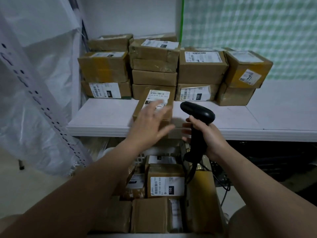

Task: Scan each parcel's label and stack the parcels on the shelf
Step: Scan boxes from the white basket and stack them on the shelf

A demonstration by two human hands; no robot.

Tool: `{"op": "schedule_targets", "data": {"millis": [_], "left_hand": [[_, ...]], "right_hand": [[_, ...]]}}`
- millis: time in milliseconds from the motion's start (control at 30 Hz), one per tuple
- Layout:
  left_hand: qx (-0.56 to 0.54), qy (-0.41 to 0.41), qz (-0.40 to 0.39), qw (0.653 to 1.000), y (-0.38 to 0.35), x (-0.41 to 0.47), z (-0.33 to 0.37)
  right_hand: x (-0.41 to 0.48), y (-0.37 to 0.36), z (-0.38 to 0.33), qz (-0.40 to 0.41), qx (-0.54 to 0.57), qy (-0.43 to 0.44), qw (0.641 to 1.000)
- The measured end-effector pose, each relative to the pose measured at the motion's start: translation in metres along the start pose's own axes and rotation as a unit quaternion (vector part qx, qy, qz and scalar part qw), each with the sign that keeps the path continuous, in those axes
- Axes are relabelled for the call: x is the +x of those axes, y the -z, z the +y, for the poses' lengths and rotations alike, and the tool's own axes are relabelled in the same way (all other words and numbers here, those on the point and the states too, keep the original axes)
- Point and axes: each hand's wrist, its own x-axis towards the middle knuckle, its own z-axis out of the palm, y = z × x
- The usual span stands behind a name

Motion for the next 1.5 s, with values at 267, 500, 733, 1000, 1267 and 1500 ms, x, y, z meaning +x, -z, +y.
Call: {"op": "schedule_targets", "data": {"millis": [267, 500, 733, 1000, 1267, 1500], "left_hand": [[-0.39, 0.498, -0.057, 0.773, 0.014, 0.02, -0.021], [-0.553, 0.478, -0.083, 0.677, 0.018, 0.003, -0.024], [-0.453, 0.348, 0.005, 0.821, 0.015, 0.006, -0.025], [-0.468, 0.336, 0.001, 0.818, 0.009, 0.0, -0.027], [-0.462, 0.324, 0.0, 0.825, 0.008, -0.001, -0.025], [-0.458, 0.324, 0.001, 0.828, 0.008, 0.0, -0.024]], "right_hand": [[0.017, -0.019, 0.003, -0.07, 0.001, -0.05, 0.996], [0.013, -0.018, 0.004, -0.041, -0.005, -0.037, 0.998], [0.0, -0.007, -0.026, 0.046, -0.219, 0.156, 0.962], [-0.023, -0.006, -0.034, -0.02, -0.254, 0.243, 0.936], [-0.029, -0.001, -0.035, -0.053, -0.263, 0.266, 0.926], [-0.03, -0.003, -0.034, -0.061, -0.262, 0.276, 0.923]]}}
